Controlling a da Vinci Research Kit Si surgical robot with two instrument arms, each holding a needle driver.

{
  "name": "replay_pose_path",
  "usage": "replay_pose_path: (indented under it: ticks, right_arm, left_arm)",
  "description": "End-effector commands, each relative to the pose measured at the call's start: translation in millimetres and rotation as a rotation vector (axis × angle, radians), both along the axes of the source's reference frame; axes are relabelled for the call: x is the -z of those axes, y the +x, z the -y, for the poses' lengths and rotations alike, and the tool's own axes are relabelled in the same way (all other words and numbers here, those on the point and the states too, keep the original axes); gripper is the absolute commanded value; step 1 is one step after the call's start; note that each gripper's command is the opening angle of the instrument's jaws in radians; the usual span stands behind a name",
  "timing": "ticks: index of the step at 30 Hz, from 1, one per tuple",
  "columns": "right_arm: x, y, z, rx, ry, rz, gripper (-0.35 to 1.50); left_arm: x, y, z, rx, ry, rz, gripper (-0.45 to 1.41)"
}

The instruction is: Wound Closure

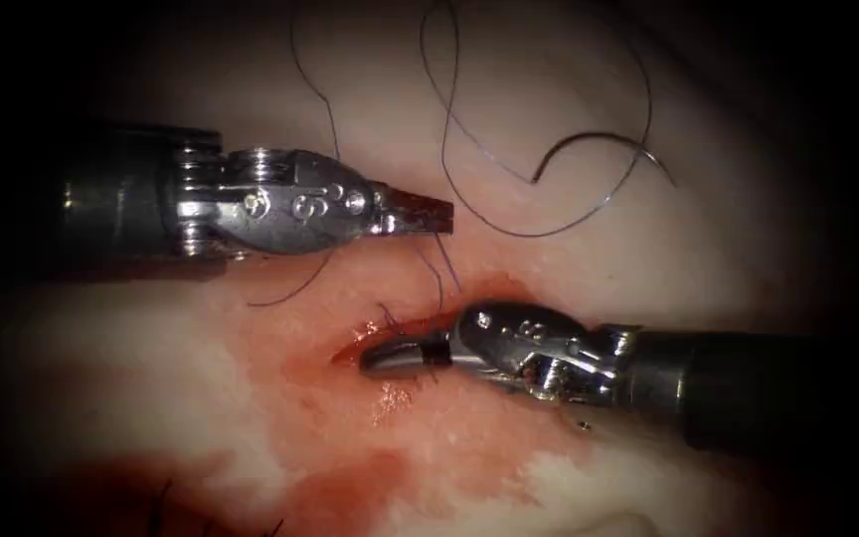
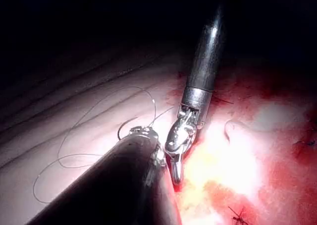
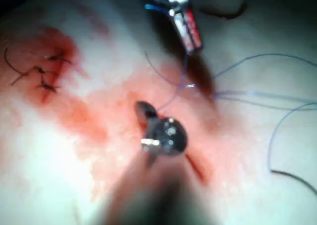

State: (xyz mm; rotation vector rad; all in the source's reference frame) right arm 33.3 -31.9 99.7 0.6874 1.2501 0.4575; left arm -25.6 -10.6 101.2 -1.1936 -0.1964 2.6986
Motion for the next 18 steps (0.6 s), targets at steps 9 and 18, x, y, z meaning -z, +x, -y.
replay_pose_path:
  ticks: [9,18]
  right_arm:
    - [0.6,-2.7,0.4,0.026,0.009,-0.029,1.36]
    - [1.8,-5.3,-0.5,0.04,0.023,-0.043,1.38]
  left_arm:
    - [0.8,4.4,-3.1,0.039,-0.004,-0.012,-0.45]
    - [1.0,10.9,-4.5,0.064,0.004,-0.043,-0.45]
